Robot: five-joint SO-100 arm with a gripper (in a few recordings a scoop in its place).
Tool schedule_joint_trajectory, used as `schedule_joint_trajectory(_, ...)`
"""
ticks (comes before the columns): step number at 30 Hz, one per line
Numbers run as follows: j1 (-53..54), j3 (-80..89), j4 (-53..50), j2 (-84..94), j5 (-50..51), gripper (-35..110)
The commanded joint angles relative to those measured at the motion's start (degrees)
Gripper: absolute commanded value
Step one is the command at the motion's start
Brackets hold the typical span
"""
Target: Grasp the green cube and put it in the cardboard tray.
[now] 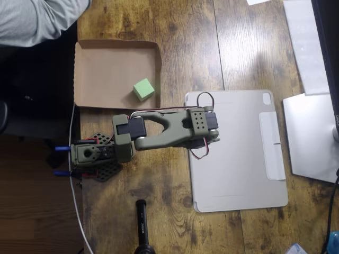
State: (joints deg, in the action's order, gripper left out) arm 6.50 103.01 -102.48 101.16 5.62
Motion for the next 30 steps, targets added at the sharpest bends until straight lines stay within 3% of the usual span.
schedule_joint_trajectory(1, 1.0, 0.3, -1.4, 1.1, 0.4, 0)
schedule_joint_trajectory(30, 1.3, 0.3, -1.4, 0.4, 0.5, 0)
